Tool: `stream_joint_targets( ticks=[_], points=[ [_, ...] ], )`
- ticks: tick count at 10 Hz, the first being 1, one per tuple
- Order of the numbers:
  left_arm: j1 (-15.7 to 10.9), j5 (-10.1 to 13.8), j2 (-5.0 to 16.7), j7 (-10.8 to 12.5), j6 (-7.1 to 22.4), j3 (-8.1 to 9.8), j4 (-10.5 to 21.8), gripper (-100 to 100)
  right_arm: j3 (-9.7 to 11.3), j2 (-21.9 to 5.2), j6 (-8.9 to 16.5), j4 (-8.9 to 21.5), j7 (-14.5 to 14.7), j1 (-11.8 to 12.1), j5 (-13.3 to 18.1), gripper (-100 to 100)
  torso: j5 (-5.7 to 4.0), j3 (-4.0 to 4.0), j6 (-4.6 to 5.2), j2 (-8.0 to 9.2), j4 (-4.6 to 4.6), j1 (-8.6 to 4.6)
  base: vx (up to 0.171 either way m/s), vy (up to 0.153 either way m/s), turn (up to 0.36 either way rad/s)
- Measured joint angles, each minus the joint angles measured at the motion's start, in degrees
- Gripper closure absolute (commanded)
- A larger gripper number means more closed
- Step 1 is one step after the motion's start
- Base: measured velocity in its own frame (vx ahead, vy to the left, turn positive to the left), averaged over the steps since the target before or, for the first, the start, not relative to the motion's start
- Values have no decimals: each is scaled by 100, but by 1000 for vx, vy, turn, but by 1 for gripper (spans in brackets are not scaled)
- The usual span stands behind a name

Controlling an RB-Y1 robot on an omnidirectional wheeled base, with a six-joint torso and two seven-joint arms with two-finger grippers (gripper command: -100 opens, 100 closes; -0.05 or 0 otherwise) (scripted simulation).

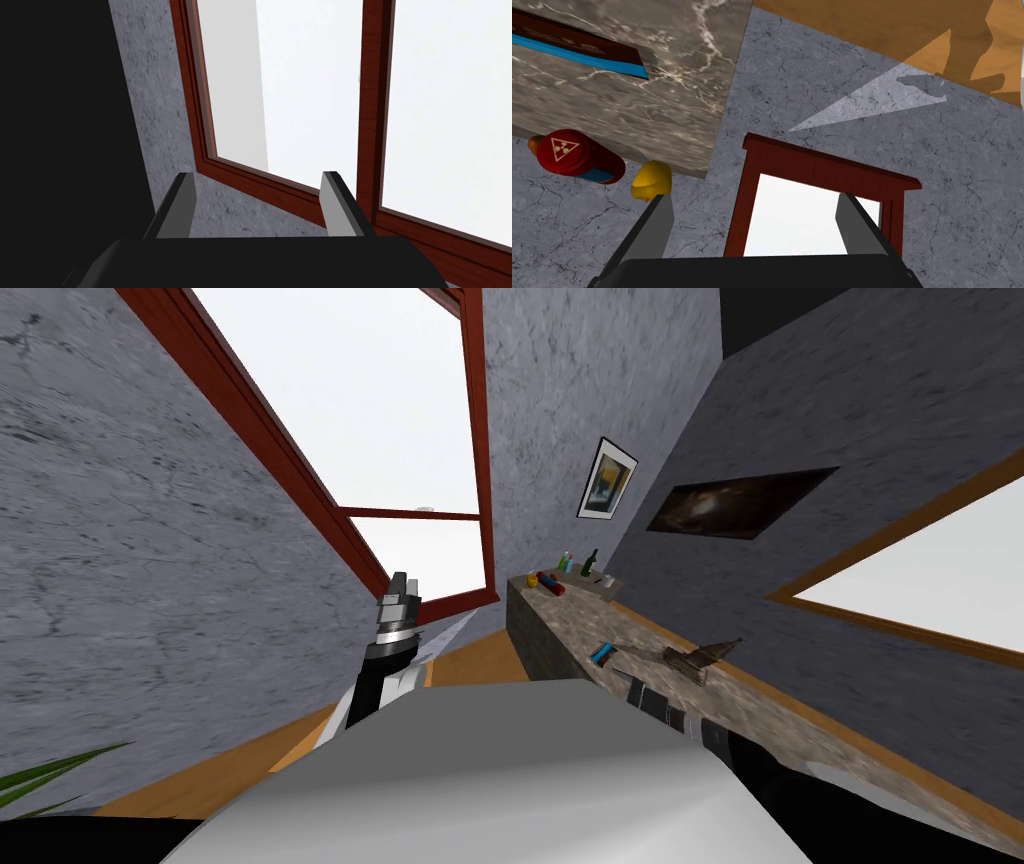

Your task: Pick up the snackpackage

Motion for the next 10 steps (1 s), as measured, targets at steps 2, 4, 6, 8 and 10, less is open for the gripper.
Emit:
stream_joint_targets(
  ticks=[2, 4, 6, 8, 10],
  points=[
    [0, 0, 0, 0, 0, 0, 0, 0, -199, -306, 58, 130, 211, 434, 292, -100, 0, -7, -2, -12, -3, -3, 92, -13, 106],
    [0, 0, 0, 0, 0, 0, 0, 0, -268, -649, 150, 269, 345, 724, 514, -100, 1, -6, -3, -10, -3, 4, 74, 11, 90],
    [0, 0, 0, 0, 0, 0, 0, 0, -361, -946, 274, 319, 449, 1026, 723, -100, 1, -7, -2, -12, -3, 2, 107, -1, 124],
    [1, 0, 0, 0, 0, 0, 0, 0, -416, -1268, 366, 516, 618, 1282, 980, -100, 1, -12, -1, -20, -5, 4, 98, -4, 62],
    [0, 0, 0, 0, 0, 0, 0, 0, -454, -1562, 441, 747, 831, 1557, 1288, -100, 0, -12, -2, -20, -5, 3, 100, 5, 101]
  ],
)
